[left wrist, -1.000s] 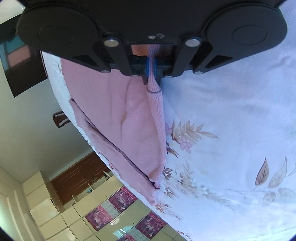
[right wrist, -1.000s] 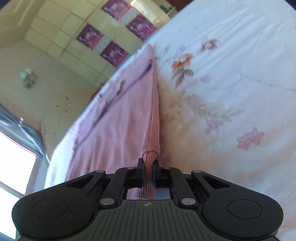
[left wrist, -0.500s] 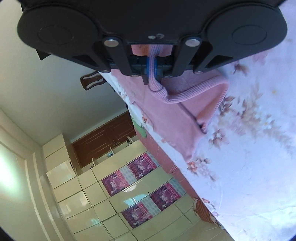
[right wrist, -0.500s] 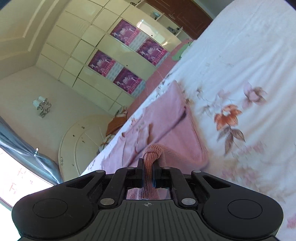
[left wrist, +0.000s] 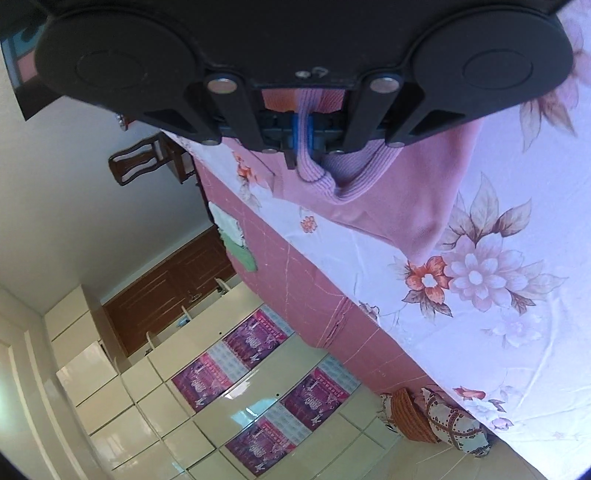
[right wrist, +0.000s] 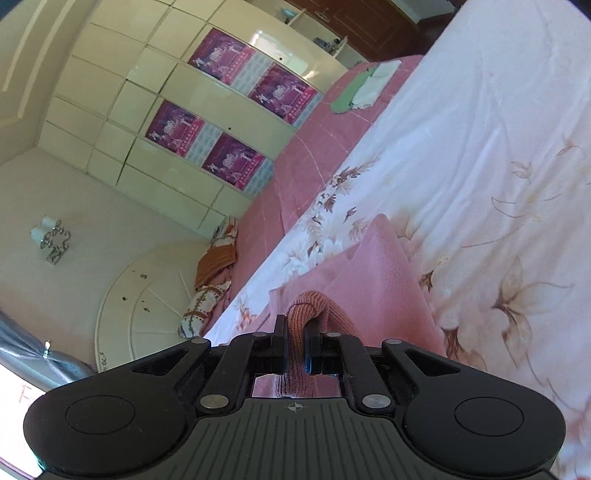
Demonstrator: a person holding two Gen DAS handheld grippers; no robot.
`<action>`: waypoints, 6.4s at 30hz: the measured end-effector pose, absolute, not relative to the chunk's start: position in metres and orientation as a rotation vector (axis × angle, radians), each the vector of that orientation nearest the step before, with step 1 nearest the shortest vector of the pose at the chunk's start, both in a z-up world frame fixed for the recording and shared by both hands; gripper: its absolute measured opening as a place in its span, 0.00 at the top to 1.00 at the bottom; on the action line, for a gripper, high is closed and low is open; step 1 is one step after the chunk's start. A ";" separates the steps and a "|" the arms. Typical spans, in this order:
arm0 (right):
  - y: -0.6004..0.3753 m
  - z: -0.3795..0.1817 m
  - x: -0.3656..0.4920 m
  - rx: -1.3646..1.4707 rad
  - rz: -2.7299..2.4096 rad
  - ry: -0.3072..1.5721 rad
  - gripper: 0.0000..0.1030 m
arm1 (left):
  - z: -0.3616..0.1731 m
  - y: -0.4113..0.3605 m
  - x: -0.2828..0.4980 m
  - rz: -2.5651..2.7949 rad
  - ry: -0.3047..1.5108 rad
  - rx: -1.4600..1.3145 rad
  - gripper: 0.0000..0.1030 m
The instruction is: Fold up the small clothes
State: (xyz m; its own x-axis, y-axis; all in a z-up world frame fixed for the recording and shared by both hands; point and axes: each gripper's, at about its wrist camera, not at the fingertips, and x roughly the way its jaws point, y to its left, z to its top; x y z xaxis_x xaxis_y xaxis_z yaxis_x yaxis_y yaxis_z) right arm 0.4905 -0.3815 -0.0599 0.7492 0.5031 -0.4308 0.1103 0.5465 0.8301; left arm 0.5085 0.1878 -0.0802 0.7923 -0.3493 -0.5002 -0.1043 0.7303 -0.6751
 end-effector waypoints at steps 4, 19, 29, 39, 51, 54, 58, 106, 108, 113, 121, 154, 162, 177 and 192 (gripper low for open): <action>-0.382 -0.094 0.535 0.988 0.261 0.763 0.93 | -0.098 0.184 0.543 -0.143 0.697 -0.737 0.94; -0.354 -0.063 0.541 0.469 0.377 0.674 0.47 | -0.072 0.156 0.562 -0.201 0.711 -0.180 0.39; -0.295 -0.099 0.569 0.009 0.410 0.771 0.56 | -0.100 0.116 0.590 -0.271 0.768 0.119 0.93; -0.326 -0.081 0.552 0.170 0.321 0.564 0.91 | -0.087 0.160 0.545 -0.063 0.474 -0.216 0.97; -0.315 -0.097 0.570 0.143 0.280 0.615 0.91 | -0.099 0.138 0.577 -0.023 0.593 -0.097 0.97; -0.314 -0.113 0.579 0.144 0.241 0.683 0.91 | -0.107 0.131 0.585 0.023 0.643 -0.043 0.88; -0.320 -0.104 0.582 0.178 0.239 0.721 0.71 | -0.088 0.132 0.562 0.168 0.548 -0.034 0.41; -0.216 -0.099 0.401 -0.133 0.247 0.744 0.55 | -0.121 0.055 0.391 -0.024 0.684 -0.008 0.24; -0.249 -0.103 0.396 -0.097 0.182 0.772 0.55 | -0.117 0.074 0.383 0.005 0.686 -0.006 0.24; -0.289 -0.095 0.381 -0.012 0.135 0.785 0.55 | -0.102 0.096 0.376 0.082 0.669 -0.052 0.29; -0.284 -0.102 0.388 -0.005 0.057 0.805 0.53 | -0.106 0.092 0.381 0.119 0.723 -0.068 0.31; -0.291 -0.058 0.352 0.086 0.011 0.689 0.51 | -0.111 0.148 0.332 0.088 0.717 -0.630 0.48; -0.262 -0.056 0.383 0.254 0.201 0.698 0.81 | -0.136 0.170 0.376 0.131 0.542 -0.941 0.44; -0.141 -0.084 0.471 0.199 0.461 0.757 0.90 | -0.136 0.185 0.406 0.063 0.530 -0.958 0.90; -0.118 -0.085 0.467 0.100 0.390 0.747 0.91 | -0.156 0.196 0.404 0.073 0.551 -1.020 0.91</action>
